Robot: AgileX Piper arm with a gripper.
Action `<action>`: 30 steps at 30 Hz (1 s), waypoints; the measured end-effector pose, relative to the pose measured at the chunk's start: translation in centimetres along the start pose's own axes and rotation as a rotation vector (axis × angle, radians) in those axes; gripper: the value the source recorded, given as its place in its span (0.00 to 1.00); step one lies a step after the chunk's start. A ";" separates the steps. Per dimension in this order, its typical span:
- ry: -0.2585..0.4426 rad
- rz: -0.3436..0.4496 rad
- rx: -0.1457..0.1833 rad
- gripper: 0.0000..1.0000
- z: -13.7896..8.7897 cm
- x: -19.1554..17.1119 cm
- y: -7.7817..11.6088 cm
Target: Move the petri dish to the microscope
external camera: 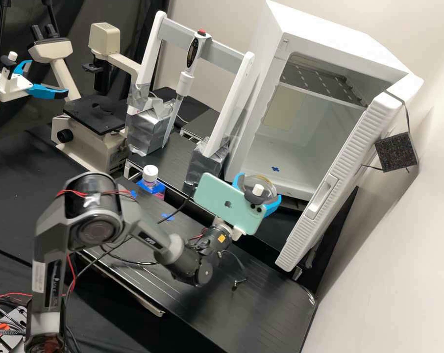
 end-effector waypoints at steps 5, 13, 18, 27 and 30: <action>0.063 -0.047 -0.030 0.00 -4.1 -2.5 -2.0; 0.265 -0.169 -0.070 0.00 -10.6 -5.8 -6.3; 0.409 -0.233 -0.070 0.00 -13.7 -6.6 -8.0; 0.626 -0.356 -0.030 0.00 -17.7 -7.7 -10.5; 0.698 -0.401 -0.013 0.00 -19.0 -7.8 -11.3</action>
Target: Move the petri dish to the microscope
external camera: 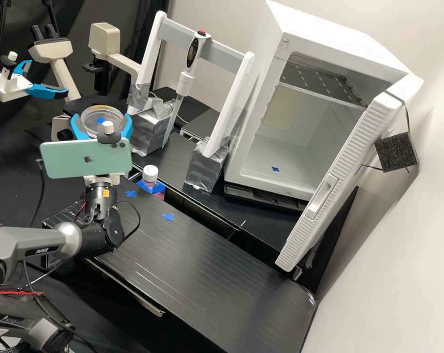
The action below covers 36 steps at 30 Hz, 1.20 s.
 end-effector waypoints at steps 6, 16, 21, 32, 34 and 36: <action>0.104 -0.063 0.036 0.00 -1.6 2.7 -0.6; 0.012 -0.089 0.043 0.00 -0.5 10.2 -2.8; -0.051 -0.122 0.021 0.00 0.5 13.1 -4.5; -0.151 -0.174 0.006 0.00 2.0 18.3 -7.5; -0.165 -0.177 0.013 0.00 2.3 19.1 -7.9; -0.181 -0.193 0.008 0.00 2.5 19.7 -8.2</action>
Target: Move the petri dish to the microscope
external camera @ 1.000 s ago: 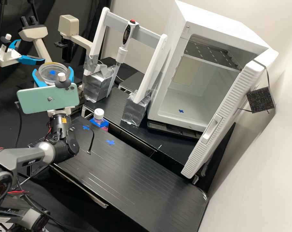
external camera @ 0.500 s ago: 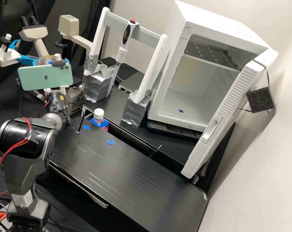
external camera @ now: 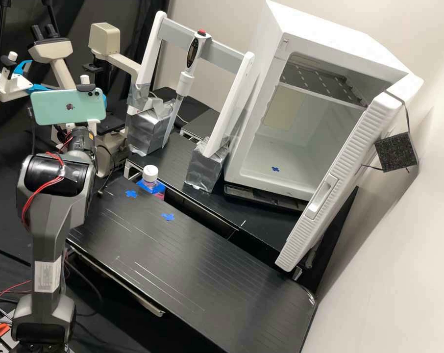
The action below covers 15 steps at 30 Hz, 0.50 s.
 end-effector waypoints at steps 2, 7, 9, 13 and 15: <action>-0.024 -0.020 0.007 0.00 0.2 1.0 -0.3; -0.069 -0.067 0.027 0.00 0.5 2.7 -1.4; -0.081 -0.079 0.024 0.00 0.6 3.4 -1.7; -0.099 -0.090 0.038 0.00 0.7 4.4 -2.2; -0.105 -0.091 0.041 0.00 0.8 4.9 -2.4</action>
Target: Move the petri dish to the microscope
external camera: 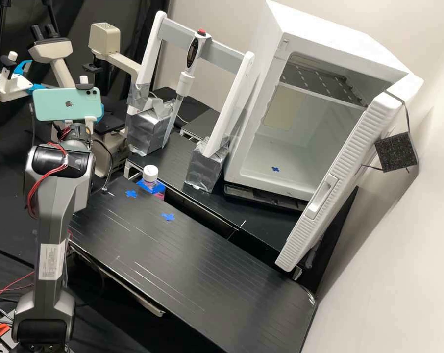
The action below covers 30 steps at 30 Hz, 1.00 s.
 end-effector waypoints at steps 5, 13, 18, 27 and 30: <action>-0.034 -0.004 0.026 0.00 0.4 1.2 0.0; -0.050 -0.011 0.019 0.00 0.7 3.3 0.0; -0.054 -0.012 0.020 0.00 0.7 4.7 0.1; -0.068 -0.018 0.019 0.00 0.9 6.3 0.4; -0.079 -0.020 0.019 0.00 1.1 6.9 0.7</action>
